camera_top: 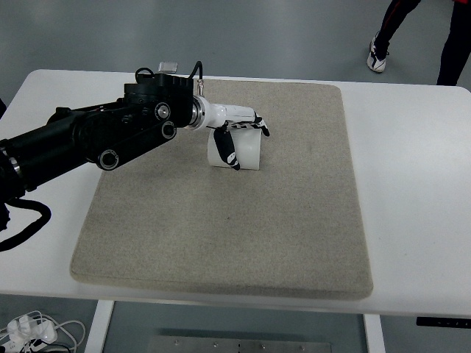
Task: Flip white cup upright
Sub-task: 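Lift the cup with the left hand, rotating its opening upward, then lower the held cup onto the mat upright with the left hand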
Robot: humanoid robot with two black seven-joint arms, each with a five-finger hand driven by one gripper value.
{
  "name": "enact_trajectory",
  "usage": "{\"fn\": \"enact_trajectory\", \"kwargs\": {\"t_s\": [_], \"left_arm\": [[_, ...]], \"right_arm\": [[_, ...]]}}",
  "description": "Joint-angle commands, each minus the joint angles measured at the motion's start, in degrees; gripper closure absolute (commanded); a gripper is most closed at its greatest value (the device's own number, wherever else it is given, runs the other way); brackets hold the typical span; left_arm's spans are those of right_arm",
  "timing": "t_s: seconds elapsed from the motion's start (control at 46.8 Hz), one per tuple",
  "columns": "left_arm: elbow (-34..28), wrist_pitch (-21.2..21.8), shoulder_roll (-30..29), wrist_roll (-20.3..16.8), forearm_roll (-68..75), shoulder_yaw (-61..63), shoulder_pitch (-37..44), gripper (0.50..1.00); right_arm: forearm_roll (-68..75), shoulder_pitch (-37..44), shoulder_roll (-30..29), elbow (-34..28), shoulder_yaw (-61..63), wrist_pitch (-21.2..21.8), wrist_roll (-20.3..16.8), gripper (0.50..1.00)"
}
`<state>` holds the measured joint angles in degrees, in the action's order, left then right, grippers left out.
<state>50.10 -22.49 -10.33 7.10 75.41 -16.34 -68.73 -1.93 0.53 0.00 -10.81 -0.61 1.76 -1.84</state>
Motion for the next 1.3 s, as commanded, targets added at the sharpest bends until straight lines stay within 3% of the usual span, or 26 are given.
{"fn": "enact_trajectory", "kwargs": {"t_s": [0.0, 0.256, 0.556, 0.919, 1.282], "left_arm": [[-0.18, 0.08, -0.13, -0.59, -0.35, -0.36, -0.44, 0.919], [-0.53, -0.01, -0.92, -4.02, -3.69, -3.61, -0.88, 0.926], [-1.58, -0.36, -4.26, -9.47, -20.03, -6.42, -0.62, 0.932], [-6.68, -2.30, -7.60, -20.63, -34.53, -8.71, 0.35, 0.934], [-10.20, -3.79, -7.78, -26.96, -45.61, -13.10, 3.68, 0.937]], "right_arm": [[0.00, 0.00, 0.00, 0.00, 0.00, 0.00, 0.00, 0.548], [0.00, 0.00, 0.00, 0.00, 0.00, 0.00, 0.00, 0.548], [0.00, 0.00, 0.00, 0.00, 0.00, 0.00, 0.00, 0.548], [0.00, 0.00, 0.00, 0.00, 0.00, 0.00, 0.00, 0.548], [0.00, 0.00, 0.00, 0.00, 0.00, 0.00, 0.00, 0.548]]}}
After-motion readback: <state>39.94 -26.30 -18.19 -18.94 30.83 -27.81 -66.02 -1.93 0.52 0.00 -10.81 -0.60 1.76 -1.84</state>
